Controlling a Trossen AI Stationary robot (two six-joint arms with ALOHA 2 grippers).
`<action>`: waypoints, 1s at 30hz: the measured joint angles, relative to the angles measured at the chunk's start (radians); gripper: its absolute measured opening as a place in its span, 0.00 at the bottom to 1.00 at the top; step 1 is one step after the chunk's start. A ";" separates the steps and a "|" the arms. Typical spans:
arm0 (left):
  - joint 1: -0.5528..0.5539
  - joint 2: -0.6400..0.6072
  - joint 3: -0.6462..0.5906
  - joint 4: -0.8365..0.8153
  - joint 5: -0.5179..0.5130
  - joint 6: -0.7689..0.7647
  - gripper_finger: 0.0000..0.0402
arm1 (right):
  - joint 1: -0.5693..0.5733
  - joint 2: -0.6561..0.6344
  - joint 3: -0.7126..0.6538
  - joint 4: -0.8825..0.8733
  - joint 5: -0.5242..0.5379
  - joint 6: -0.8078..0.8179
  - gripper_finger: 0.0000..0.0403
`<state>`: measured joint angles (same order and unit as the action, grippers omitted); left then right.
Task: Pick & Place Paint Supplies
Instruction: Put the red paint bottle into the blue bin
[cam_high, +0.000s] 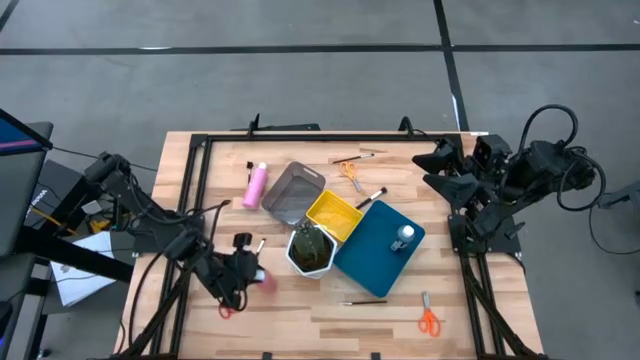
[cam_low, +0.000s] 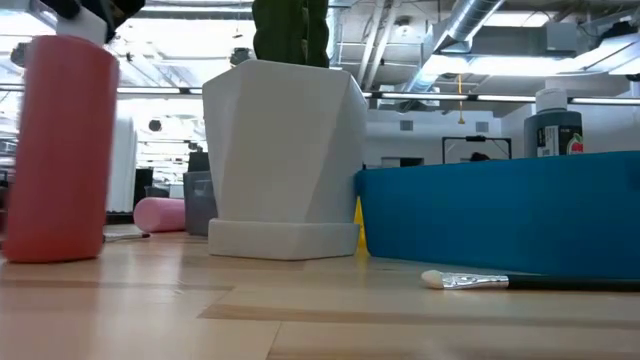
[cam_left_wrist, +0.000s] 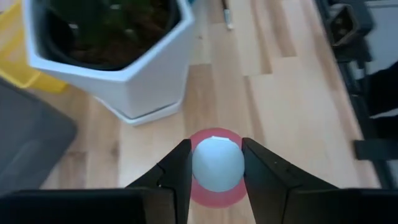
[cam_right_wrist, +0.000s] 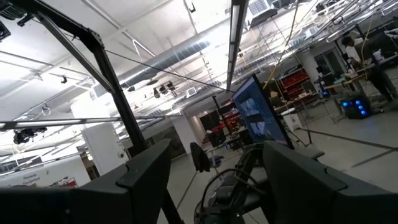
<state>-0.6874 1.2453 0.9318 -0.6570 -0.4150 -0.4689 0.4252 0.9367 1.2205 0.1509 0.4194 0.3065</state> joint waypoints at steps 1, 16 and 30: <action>0.010 0.000 0.000 -0.004 -0.004 0.001 0.27 | 0.000 0.000 0.000 0.000 0.000 0.000 0.62; 0.067 0.003 -0.005 -0.027 0.006 -0.014 0.54 | 0.000 0.000 0.000 0.010 0.000 0.000 0.62; 0.067 0.001 -0.002 -0.003 0.001 -0.039 0.76 | 0.001 0.000 0.000 0.007 -0.003 0.000 0.62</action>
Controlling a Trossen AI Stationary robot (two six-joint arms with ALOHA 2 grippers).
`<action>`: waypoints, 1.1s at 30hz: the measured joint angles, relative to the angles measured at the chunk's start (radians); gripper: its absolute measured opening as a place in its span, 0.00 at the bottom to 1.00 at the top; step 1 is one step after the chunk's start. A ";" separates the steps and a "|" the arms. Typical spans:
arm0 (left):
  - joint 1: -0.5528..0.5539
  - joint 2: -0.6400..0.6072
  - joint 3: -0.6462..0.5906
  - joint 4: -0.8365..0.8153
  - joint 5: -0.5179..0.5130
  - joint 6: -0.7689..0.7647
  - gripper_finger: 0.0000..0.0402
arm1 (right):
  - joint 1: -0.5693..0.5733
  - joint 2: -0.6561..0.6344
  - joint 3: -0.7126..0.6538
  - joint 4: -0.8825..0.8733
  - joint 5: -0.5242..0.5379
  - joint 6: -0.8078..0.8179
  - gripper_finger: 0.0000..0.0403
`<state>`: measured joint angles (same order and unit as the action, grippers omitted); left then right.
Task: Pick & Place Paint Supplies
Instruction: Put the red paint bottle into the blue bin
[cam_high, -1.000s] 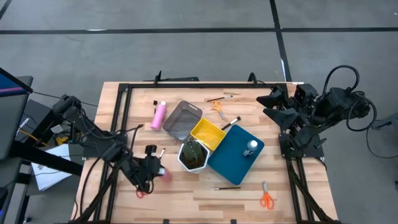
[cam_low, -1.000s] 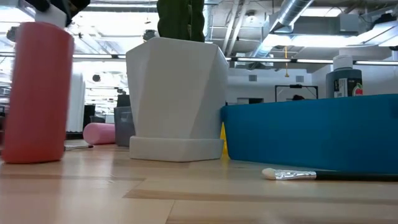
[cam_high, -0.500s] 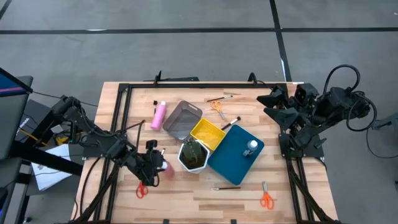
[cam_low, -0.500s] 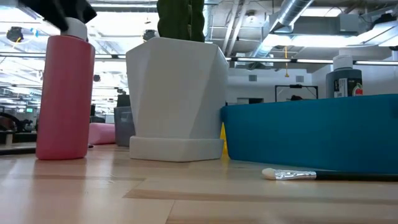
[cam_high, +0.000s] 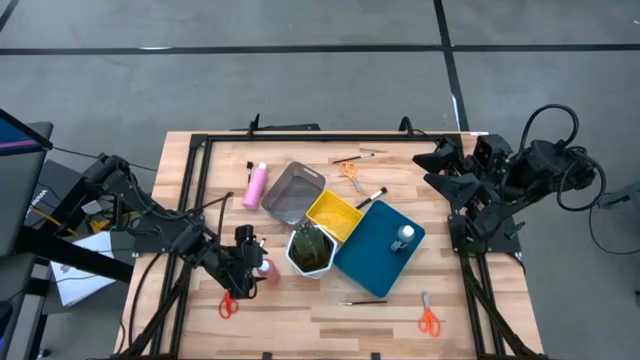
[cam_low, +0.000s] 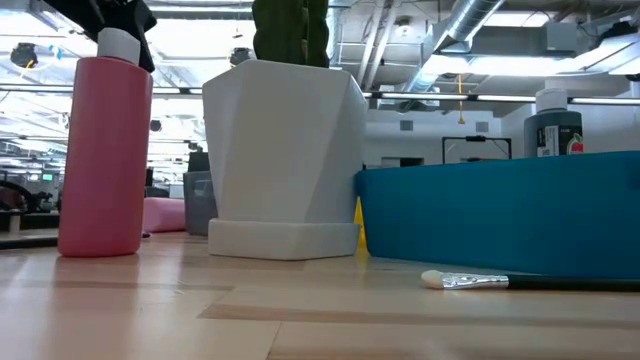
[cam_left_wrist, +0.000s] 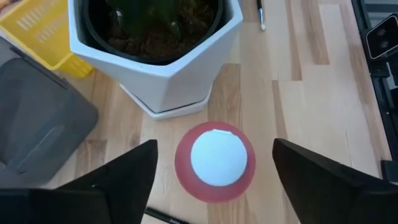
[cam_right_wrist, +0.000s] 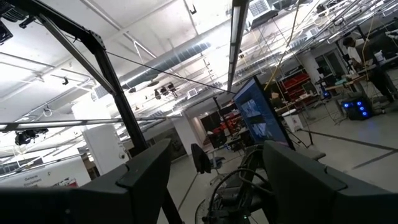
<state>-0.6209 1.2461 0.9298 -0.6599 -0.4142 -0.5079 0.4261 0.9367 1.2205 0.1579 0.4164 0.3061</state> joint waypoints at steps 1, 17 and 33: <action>0.000 0.000 0.000 0.001 -0.002 0.000 0.74 | 0.000 0.000 0.000 0.000 0.000 0.000 0.62; 0.000 -0.001 -0.031 0.040 -0.013 -0.032 0.49 | 0.000 0.000 0.000 0.000 0.000 0.000 0.62; 0.000 -0.002 -0.031 0.039 -0.015 -0.083 0.27 | 0.000 0.000 0.000 -0.001 0.000 0.000 0.62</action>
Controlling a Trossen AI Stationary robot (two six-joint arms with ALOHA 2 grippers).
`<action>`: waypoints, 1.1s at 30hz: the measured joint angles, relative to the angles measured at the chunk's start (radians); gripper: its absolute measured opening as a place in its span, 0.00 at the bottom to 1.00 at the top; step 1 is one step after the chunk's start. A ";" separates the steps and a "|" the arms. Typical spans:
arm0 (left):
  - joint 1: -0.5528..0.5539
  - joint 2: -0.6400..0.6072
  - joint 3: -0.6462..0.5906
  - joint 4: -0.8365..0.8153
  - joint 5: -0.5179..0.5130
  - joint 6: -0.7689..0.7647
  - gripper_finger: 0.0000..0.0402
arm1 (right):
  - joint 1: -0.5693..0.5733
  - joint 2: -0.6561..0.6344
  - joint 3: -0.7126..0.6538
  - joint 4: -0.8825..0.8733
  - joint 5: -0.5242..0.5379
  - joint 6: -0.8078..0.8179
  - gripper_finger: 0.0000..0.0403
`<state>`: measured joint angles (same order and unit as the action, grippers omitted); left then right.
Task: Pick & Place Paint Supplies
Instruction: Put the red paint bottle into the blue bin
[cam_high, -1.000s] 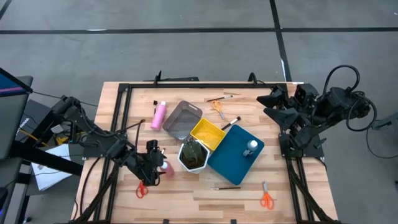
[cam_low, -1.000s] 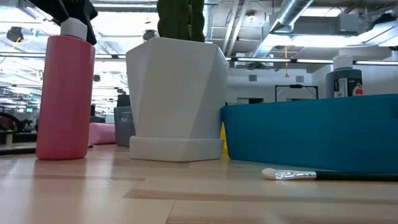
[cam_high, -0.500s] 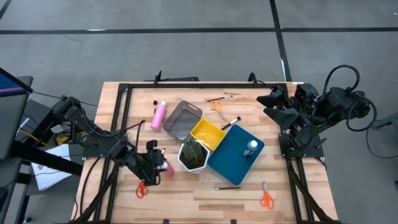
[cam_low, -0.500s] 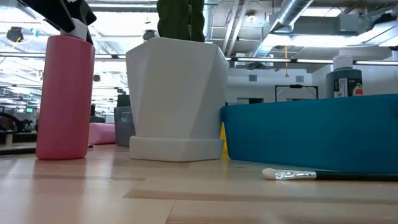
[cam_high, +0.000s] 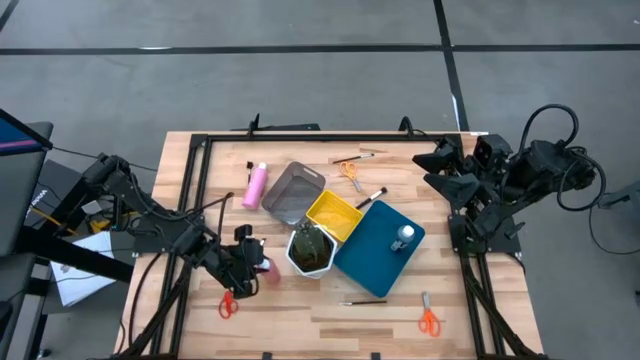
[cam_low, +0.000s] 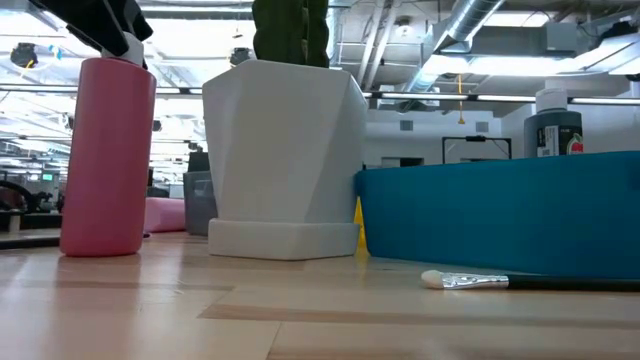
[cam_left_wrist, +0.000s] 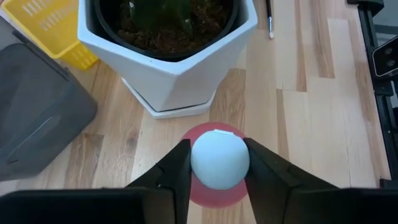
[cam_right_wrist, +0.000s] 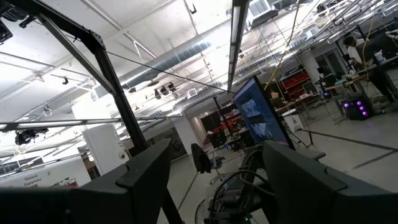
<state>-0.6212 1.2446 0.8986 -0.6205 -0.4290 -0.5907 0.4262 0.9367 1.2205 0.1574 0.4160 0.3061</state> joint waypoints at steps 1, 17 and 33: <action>0.000 0.000 0.000 0.000 0.000 -0.001 0.27 | 0.000 0.000 0.000 0.000 0.000 0.000 0.62; -0.001 -0.021 0.018 -0.008 0.063 -0.022 0.27 | -0.001 0.000 0.000 -0.011 0.001 -0.001 0.62; 0.014 -0.137 0.339 -0.432 0.022 -0.016 0.27 | -0.001 0.000 0.000 -0.056 0.004 -0.018 0.62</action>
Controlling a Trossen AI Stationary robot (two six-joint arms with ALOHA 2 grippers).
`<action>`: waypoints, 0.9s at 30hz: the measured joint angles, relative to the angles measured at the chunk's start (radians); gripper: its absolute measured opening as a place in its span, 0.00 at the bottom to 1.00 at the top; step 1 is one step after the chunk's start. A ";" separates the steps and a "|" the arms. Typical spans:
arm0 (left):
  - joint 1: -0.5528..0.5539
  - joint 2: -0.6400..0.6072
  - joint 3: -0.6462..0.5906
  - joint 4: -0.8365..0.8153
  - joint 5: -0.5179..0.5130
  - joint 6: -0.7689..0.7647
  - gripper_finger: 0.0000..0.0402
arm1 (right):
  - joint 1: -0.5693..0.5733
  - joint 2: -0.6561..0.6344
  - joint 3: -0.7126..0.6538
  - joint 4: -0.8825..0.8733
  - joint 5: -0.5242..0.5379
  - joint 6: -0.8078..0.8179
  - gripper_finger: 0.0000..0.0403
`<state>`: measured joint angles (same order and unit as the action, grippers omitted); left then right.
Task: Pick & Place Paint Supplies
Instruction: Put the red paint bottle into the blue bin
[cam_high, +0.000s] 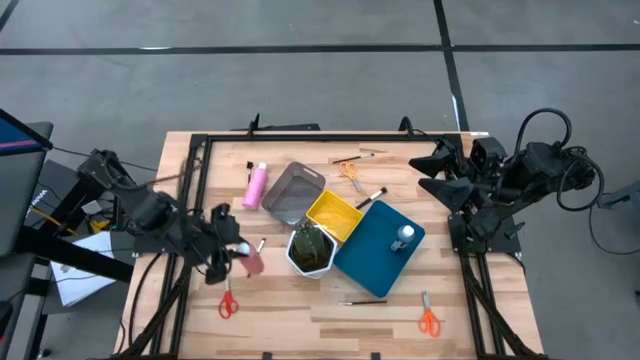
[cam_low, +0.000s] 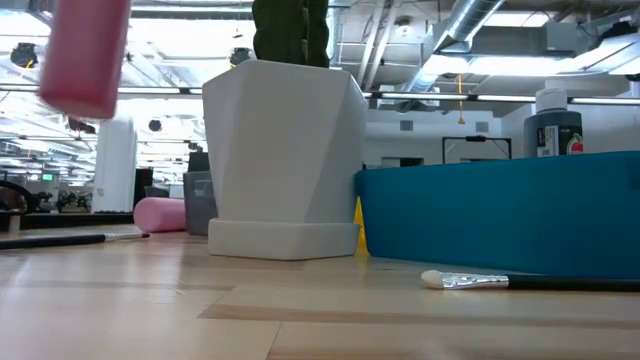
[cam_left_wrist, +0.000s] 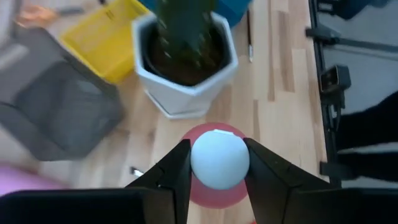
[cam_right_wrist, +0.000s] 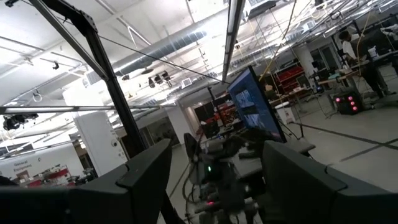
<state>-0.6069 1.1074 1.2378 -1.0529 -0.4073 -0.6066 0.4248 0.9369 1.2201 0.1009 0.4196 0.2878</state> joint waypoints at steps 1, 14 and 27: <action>0.010 -0.001 0.029 -0.027 -0.012 0.004 0.27 | -0.001 0.000 0.000 0.000 0.000 -0.001 0.62; 0.310 0.006 0.261 -0.118 -0.065 0.276 0.27 | -0.002 0.000 0.000 -0.003 0.006 -0.026 0.62; 0.515 0.246 0.613 -0.034 -0.017 0.602 0.27 | -0.002 0.000 0.000 -0.003 0.008 -0.051 0.62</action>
<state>-0.0918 1.3532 1.8505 -1.0872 -0.4243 -0.0049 0.4232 0.9367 1.2201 0.0978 0.4278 0.2372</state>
